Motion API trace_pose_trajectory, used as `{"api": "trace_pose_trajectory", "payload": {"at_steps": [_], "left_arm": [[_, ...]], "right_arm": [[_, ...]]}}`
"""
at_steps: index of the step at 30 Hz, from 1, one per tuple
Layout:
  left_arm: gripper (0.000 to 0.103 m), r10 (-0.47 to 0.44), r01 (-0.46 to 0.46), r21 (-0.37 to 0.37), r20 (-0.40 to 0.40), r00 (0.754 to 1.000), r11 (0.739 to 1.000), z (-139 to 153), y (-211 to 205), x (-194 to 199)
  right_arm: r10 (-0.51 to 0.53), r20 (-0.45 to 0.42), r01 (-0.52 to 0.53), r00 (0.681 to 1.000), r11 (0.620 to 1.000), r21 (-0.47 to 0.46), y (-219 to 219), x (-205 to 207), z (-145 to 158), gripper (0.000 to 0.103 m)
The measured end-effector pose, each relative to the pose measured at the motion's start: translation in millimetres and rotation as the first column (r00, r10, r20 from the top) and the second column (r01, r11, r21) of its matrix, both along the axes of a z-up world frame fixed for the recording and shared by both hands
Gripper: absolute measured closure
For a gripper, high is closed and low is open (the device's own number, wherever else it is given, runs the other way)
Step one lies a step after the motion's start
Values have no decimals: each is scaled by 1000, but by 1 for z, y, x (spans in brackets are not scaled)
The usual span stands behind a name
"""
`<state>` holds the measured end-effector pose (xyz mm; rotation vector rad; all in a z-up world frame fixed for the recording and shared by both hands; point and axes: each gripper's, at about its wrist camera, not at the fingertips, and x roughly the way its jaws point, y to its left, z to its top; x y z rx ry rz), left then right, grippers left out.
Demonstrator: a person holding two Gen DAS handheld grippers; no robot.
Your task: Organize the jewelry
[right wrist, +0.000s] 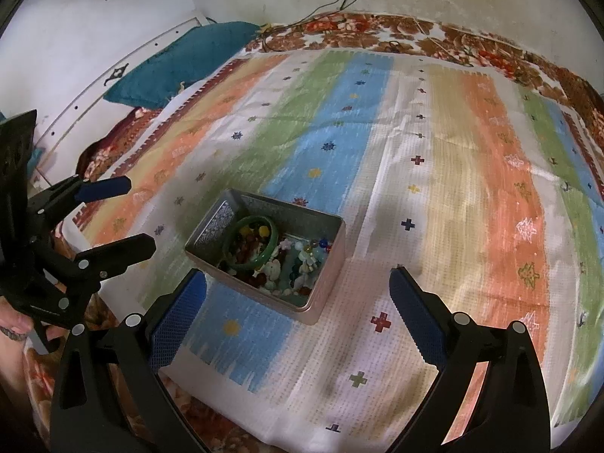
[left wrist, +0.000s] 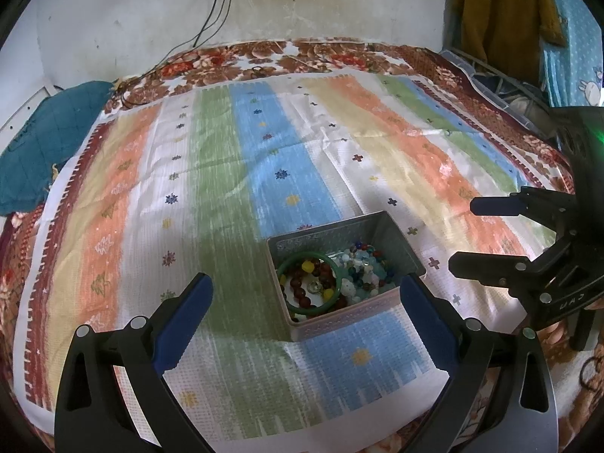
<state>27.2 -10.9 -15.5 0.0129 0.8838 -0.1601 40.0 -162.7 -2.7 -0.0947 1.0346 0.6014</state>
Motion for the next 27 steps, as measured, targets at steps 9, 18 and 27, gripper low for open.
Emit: {"api": "trace_pose_trajectory", "payload": {"at_steps": [9, 18, 27], "left_arm": [[6, -5, 5, -5, -3, 1000, 1000, 1, 0, 0], [6, -15, 15, -6, -3, 1000, 1000, 1, 0, 0], [6, 1, -1, -21, -29, 1000, 1000, -3, 4, 3]], "right_arm": [[-4, -9, 5, 1000, 1000, 9, 0, 2, -1, 5], [-5, -1, 5, 1000, 1000, 13, 0, 1, 0, 5], [1, 15, -1, 1000, 1000, 19, 0, -2, 4, 5]]}}
